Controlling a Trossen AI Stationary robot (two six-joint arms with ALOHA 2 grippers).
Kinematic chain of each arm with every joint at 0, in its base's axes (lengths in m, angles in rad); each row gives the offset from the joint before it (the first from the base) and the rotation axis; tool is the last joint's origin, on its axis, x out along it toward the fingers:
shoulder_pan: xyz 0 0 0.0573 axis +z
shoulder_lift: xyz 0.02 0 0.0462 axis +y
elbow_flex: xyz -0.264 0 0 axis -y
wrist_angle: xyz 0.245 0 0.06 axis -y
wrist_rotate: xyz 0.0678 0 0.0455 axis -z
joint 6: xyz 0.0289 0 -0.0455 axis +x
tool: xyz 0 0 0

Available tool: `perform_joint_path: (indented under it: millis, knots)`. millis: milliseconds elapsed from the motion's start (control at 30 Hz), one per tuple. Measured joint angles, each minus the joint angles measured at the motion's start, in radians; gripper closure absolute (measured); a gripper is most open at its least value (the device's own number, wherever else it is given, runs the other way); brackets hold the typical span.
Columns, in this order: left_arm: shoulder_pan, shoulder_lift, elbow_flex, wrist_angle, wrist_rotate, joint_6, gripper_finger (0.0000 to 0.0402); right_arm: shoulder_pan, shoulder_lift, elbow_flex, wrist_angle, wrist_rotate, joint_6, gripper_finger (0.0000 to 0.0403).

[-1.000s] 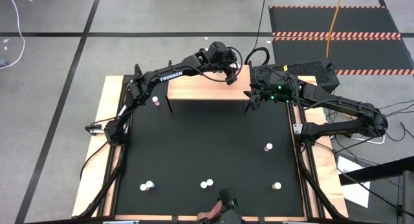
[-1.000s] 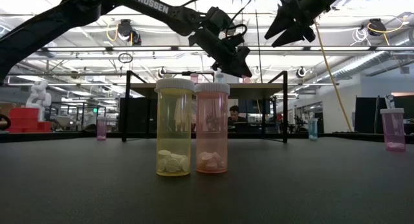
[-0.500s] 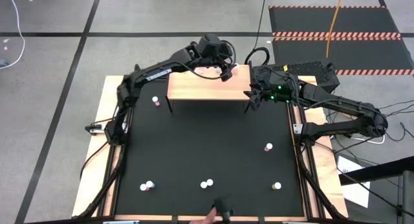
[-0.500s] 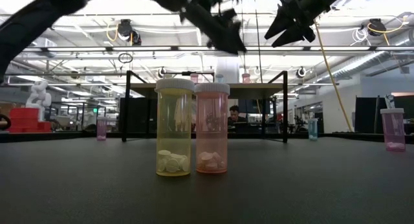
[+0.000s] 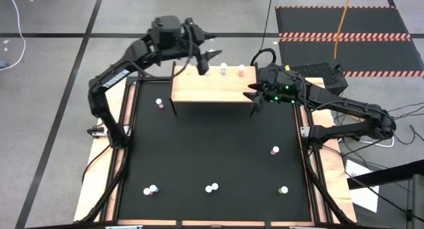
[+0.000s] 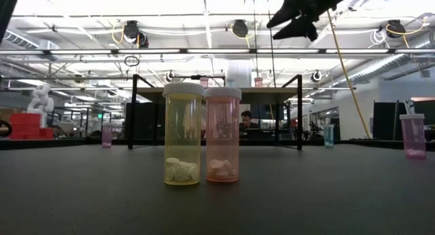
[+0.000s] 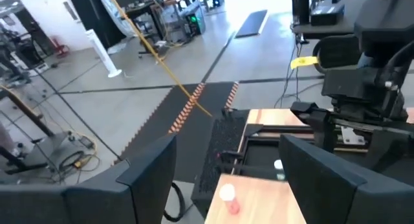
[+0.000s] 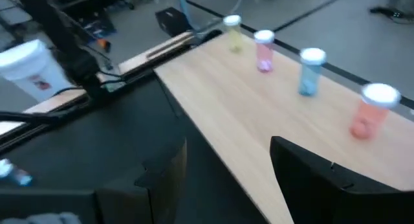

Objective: Pick and place medicine bottles onto shelf by color
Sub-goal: Put the left yellow pill bottle on the shelf aligned with the yellow pill bottle

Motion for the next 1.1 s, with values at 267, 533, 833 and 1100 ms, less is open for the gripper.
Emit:
perform_joint_path:
  millis: [267,533,833,1100]
  knots:
    - [-0.024,-0.078,0.000,-0.107,-0.002,-0.156,0.0128,0.053,0.038,0.000,0.065,0.004,0.127,0.0215]
    - [-0.208,-0.152,-0.001,-0.285,-0.040,-0.402,0.0128,0.232,0.031,0.000,-0.011,0.015,0.053,0.0270]
    - [-0.615,-0.162,-0.026,-0.635,-0.582,-0.906,0.0128,0.466,0.028,-0.077,-0.027,0.244,0.008,0.0279]
    - [-1.001,-0.159,-0.210,-0.925,-0.855,-1.688,0.0128,0.560,0.025,-0.225,0.202,0.239,0.138,0.0280]
